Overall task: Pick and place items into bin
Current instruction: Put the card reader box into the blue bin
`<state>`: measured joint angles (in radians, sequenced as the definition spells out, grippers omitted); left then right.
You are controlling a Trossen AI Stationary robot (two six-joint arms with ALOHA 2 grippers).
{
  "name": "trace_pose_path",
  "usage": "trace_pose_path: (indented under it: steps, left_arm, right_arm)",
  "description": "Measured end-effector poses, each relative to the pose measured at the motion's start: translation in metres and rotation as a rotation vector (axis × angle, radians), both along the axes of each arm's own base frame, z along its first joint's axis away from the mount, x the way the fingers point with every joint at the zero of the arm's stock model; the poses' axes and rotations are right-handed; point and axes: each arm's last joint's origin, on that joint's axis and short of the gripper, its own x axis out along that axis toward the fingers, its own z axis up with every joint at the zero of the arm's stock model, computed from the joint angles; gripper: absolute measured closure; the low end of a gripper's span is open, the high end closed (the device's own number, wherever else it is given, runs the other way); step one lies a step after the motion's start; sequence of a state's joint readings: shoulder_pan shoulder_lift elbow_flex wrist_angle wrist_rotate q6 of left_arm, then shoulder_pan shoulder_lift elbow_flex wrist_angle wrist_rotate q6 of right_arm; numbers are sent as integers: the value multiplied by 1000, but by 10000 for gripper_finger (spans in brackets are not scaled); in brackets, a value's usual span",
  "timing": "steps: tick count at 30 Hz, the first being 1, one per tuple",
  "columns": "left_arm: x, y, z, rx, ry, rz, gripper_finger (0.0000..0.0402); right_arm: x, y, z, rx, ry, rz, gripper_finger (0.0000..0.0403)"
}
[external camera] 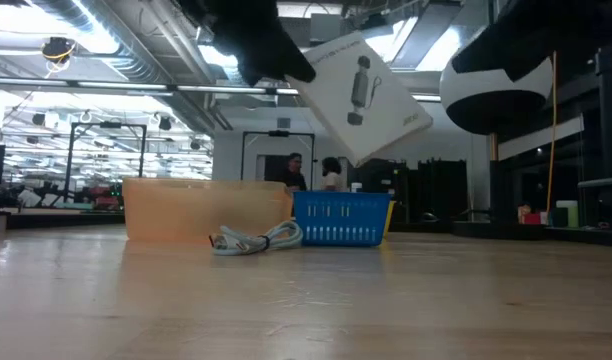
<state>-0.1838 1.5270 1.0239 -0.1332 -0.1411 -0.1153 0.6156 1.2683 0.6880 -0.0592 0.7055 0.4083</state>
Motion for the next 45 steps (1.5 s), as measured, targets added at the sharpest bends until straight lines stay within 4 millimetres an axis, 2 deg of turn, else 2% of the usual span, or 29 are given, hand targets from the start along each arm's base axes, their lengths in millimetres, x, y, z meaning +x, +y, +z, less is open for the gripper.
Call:
trace_pose_path:
  steps: [4,9,13,20,23,26,34,45]
  left_arm:
    - [-1,23,5,-4,10,-22,370]
    - [-14,53,14,-15,51,-44,370]
    - [-22,69,20,65,62,-63,370]
    - [-29,89,18,156,119,-83,371]
    - [-30,96,18,130,116,-95,371]
    - [-29,103,26,88,116,-113,371]
    - [-13,116,47,73,191,-148,371]
    - [2,120,32,45,289,-226,371]
  right_arm:
    - [2,-6,2,-4,-2,-18,403]
    - [9,-17,1,52,18,-33,403]
    - [15,-30,-3,17,-7,-43,403]
    - [24,-58,-16,54,-114,81,403]
    - [27,-68,-17,69,-115,86,403]
    - [28,-75,-17,62,-117,62,403]
    - [29,-79,-17,57,-114,49,403]
    - [30,-83,-16,43,-129,27,403]
